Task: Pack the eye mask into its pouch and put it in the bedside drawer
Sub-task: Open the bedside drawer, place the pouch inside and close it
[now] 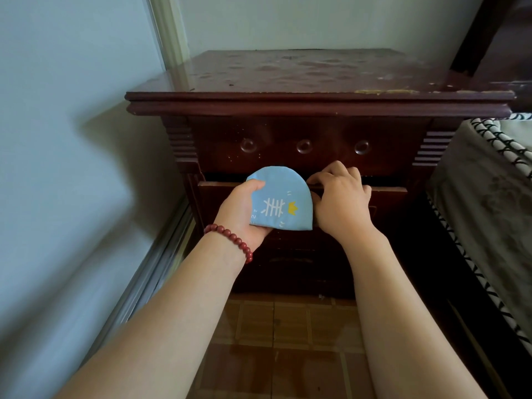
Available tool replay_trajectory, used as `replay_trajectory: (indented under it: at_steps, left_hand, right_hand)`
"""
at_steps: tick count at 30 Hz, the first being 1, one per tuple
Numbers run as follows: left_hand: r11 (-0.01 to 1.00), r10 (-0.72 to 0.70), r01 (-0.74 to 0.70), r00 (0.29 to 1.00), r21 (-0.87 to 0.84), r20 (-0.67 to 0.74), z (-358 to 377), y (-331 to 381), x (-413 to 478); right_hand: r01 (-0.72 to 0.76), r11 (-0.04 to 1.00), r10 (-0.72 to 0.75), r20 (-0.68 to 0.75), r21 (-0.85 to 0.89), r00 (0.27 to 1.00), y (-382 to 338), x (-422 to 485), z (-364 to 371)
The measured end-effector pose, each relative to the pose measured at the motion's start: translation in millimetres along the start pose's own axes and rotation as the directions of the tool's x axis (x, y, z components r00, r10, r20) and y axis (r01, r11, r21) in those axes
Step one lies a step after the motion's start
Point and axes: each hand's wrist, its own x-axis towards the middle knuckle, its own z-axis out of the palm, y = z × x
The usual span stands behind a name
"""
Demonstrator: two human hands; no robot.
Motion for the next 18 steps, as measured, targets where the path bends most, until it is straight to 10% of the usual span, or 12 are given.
replay_trajectory:
  at_steps: [18]
  left_hand:
    - [0.999,-0.028,0.031,0.998,-0.045,0.059,13.4,15.3,-34.7]
  right_hand:
    - [0.015,0.991,-0.042,0.209,0.131,0.977,-6.0,-14.8,-35.4]
